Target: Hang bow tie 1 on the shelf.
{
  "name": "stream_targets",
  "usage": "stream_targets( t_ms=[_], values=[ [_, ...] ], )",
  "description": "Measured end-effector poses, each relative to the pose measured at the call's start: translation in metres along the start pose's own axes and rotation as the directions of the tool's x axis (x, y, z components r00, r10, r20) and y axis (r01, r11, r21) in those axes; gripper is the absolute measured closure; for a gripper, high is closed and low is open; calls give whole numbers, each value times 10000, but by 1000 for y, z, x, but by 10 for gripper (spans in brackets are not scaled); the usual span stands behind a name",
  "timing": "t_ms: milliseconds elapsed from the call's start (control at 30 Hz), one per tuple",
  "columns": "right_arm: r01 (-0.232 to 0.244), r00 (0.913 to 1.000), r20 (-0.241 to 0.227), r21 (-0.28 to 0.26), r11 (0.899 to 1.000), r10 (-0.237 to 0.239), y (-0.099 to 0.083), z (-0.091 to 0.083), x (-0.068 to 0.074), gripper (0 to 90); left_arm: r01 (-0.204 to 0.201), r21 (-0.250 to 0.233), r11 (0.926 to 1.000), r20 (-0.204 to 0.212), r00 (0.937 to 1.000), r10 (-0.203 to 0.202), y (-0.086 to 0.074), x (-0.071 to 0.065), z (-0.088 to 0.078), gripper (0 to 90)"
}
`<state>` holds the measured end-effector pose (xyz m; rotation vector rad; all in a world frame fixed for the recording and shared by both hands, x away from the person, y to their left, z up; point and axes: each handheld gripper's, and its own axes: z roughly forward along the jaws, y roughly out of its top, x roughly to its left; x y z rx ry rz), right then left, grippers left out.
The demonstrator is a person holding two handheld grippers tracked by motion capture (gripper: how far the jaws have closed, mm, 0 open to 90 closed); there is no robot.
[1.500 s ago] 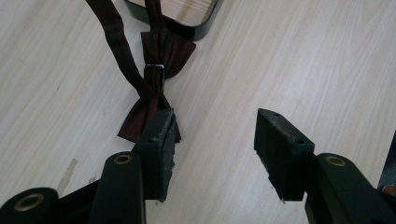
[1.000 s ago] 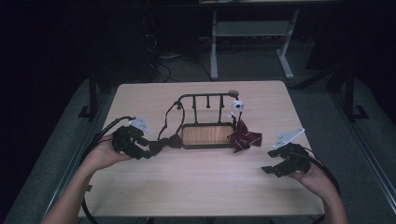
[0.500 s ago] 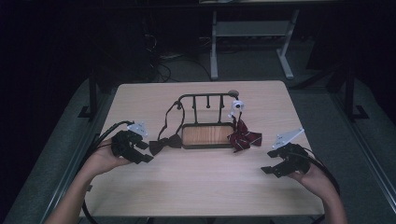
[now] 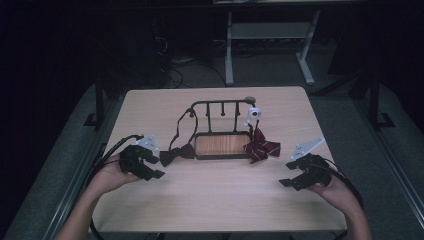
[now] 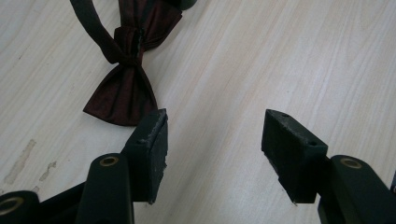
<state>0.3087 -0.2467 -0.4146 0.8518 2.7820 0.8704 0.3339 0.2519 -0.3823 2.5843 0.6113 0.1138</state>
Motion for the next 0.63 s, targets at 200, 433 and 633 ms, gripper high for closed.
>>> stream_targets(
  t_ms=[200,433,633],
  values=[
    [9,10000,-27,-11,10000,-9,-1,1,0,318,-14,21,10000,-74,10000,14,-5,-4,5,408],
    [-13,10000,-66,4,10000,13,-1,2,-1,318,-86,20,10000,-200,9998,86,-9,-7,7,404],
    [83,9999,-68,62,9999,-83,-1,4,-1,318,-75,1,10000,-177,9998,75,-10,-9,13,405]
  ],
)
